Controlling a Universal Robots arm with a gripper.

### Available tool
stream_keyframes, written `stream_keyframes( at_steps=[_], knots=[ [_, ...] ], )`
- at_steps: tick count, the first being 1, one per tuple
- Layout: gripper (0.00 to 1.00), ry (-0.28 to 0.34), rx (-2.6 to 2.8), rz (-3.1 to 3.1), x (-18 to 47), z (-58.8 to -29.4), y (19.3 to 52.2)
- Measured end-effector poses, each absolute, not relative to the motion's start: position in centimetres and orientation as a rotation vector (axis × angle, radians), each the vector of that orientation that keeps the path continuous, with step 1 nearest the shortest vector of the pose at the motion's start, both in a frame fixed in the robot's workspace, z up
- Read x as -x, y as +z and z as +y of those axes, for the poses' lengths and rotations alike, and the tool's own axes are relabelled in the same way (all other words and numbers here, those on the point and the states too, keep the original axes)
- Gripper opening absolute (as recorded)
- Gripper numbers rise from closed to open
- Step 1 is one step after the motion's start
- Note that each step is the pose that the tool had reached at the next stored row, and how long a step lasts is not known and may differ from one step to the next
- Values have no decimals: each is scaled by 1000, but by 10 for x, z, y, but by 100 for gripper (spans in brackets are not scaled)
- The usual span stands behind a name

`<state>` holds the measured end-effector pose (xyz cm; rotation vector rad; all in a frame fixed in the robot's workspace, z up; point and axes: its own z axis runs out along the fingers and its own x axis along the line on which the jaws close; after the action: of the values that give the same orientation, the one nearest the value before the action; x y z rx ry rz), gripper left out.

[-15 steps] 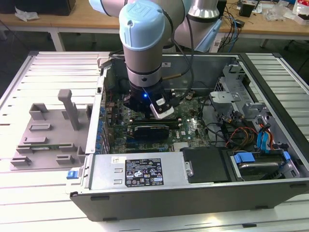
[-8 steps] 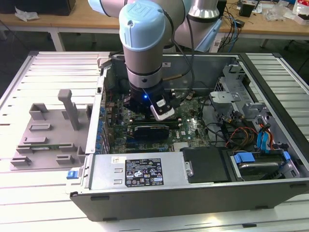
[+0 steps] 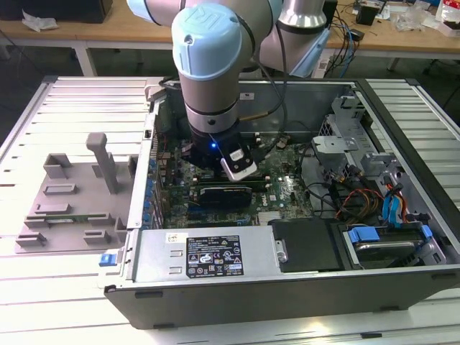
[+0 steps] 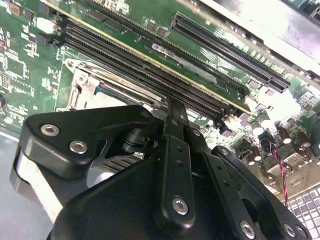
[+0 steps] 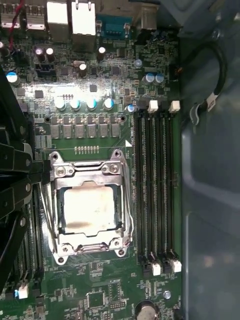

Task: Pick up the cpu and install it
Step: 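Install the second cpu locking lever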

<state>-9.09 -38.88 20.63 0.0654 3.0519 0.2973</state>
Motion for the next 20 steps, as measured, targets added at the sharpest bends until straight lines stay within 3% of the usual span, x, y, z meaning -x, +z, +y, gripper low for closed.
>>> stream_keyframes(
  at_steps=[8, 20],
  knots=[
    [11, 346, -67, 3043, 102, -389, 201],
    [11, 353, -67, 3043, 98, -386, 197]
  ],
)
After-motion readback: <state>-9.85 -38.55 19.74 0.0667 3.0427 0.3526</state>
